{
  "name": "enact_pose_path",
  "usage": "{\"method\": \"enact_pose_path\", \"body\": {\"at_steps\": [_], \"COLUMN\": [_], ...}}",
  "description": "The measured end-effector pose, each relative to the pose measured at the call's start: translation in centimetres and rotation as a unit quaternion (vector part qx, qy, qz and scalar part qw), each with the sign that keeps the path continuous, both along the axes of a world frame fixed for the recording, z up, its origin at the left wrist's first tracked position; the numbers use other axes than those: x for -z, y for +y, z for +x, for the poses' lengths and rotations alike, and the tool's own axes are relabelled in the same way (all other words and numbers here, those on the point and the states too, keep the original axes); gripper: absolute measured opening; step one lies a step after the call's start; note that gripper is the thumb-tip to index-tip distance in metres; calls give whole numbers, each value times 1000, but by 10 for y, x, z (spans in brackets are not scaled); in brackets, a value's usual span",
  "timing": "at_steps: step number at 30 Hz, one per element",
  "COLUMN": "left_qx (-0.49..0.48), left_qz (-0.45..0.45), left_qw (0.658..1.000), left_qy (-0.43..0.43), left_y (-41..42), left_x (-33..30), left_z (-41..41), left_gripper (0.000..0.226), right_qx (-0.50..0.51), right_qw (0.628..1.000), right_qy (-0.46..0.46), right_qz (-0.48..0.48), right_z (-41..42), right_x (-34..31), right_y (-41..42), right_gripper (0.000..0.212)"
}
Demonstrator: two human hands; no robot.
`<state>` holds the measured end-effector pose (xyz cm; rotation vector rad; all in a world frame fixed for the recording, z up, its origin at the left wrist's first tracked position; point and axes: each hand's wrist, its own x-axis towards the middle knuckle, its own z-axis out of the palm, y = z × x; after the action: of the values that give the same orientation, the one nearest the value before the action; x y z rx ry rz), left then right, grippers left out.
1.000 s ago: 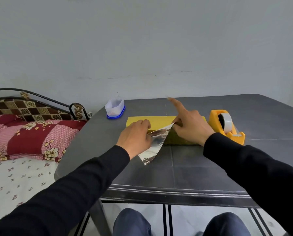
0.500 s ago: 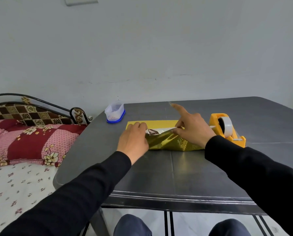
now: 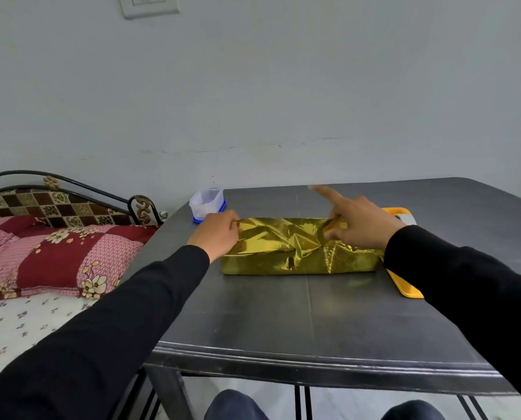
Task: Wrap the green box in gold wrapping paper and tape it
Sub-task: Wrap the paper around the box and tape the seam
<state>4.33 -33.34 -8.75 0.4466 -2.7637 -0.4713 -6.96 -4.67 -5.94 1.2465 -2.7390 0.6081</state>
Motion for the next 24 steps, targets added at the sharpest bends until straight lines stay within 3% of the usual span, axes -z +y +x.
{"method": "enact_pose_path", "body": {"at_steps": [3, 5, 6, 8, 9, 12, 15, 18, 24], "left_qx": [3, 31, 51, 76, 80, 75, 64, 54, 49], "left_qz": [70, 162, 189, 155, 120, 121, 192, 259, 123], "left_qw": [997, 986, 980, 985, 989, 989, 977, 962, 987], "left_qy": [22, 29, 18, -26, -36, -41, -75, -67, -94], "left_y": [-4, -4, -4, -5, -7, -19, -27, -33, -37], "left_x": [-3, -5, -6, -7, -6, -6, -13, -16, -8], "left_z": [-4, -6, -6, -7, -9, -22, -33, -45, -65], "left_gripper": [29, 23, 33, 61, 63, 49, 56, 39, 32], "right_qx": [2, 7, 10, 15, 18, 32, 43, 51, 95], "right_qw": [999, 999, 999, 999, 999, 999, 998, 998, 993], "right_qy": [-9, -10, -13, -17, -17, -21, -39, -38, -13], "right_qz": [-32, -36, -34, -30, -27, -13, 6, 26, 62], "right_z": [-14, -21, -24, -28, -31, -39, -47, -54, -64], "right_x": [-3, -3, -2, -1, -1, 3, 7, 13, 26], "right_y": [-2, -6, -8, -10, -11, -16, -21, -25, -32], "right_gripper": [95, 93, 92, 91, 90, 88, 84, 81, 85]}}
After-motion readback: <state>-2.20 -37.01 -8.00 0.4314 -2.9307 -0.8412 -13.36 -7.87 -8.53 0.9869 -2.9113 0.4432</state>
